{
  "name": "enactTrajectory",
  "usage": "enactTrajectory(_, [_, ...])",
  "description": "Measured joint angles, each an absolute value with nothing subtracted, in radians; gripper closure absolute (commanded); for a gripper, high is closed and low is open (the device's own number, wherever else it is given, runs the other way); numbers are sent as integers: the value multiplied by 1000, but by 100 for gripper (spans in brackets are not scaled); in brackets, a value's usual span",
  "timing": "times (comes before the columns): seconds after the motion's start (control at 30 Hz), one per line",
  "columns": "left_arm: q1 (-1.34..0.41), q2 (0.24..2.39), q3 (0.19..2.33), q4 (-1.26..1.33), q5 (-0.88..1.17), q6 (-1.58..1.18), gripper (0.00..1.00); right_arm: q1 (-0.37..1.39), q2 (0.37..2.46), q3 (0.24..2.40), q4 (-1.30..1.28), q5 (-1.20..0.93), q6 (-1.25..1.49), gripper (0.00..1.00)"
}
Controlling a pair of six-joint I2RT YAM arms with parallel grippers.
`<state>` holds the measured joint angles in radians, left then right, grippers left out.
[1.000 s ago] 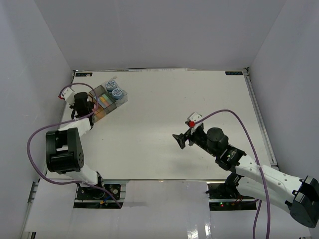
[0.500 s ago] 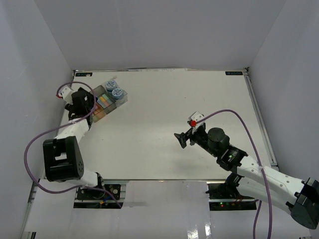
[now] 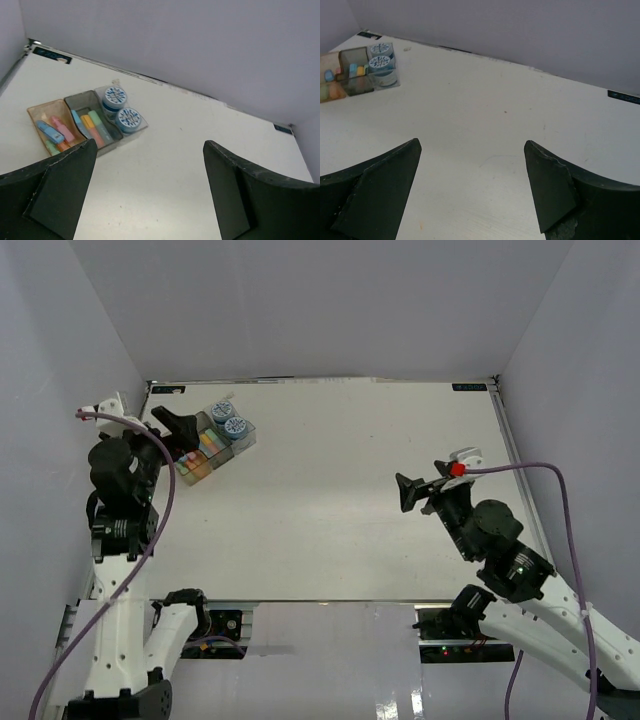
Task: Sort the stationery into containers
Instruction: Reset both arms
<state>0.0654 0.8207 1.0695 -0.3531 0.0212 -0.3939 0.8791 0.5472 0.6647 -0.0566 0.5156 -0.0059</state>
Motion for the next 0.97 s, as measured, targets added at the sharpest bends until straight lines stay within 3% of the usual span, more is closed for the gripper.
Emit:
enactTrajectory(0.4, [-57,493,1074,-743,2,-321,2,879,294,678,-162,733,-101,10])
enactTrajectory(0.97, [-59,443,1003,-845,-56,-349,2,879,236,658,-162,786,-138,10])
